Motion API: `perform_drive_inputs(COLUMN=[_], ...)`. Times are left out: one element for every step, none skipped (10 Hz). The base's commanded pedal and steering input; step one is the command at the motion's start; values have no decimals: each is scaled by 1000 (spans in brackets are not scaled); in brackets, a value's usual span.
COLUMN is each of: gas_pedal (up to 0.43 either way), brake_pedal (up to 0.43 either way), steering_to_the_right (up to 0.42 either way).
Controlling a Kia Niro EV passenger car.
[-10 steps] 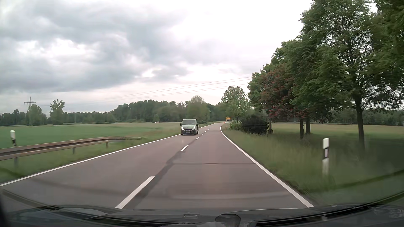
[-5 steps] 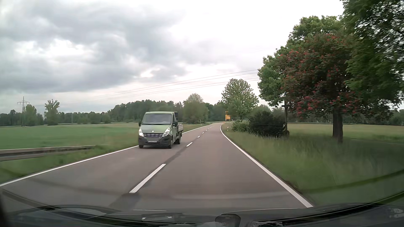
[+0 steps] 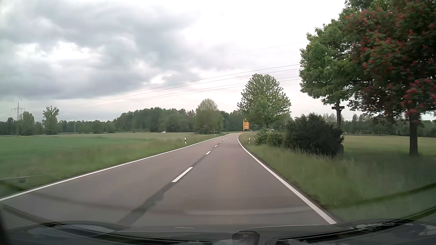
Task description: Follow the waypoints while adhering to traffic rules and regulations
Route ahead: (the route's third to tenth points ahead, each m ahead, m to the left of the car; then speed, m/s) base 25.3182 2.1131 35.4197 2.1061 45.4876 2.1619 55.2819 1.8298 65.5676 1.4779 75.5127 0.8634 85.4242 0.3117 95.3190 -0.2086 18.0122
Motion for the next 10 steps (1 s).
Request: perform_drive_inputs(gas_pedal=[67,67,67,67,67,67,67,67,67,67], brake_pedal=[0,0,0,0,0,0,0,0,0,0], steering_to_the_right=[4,4,4,4,4,4,4,4,4,4])
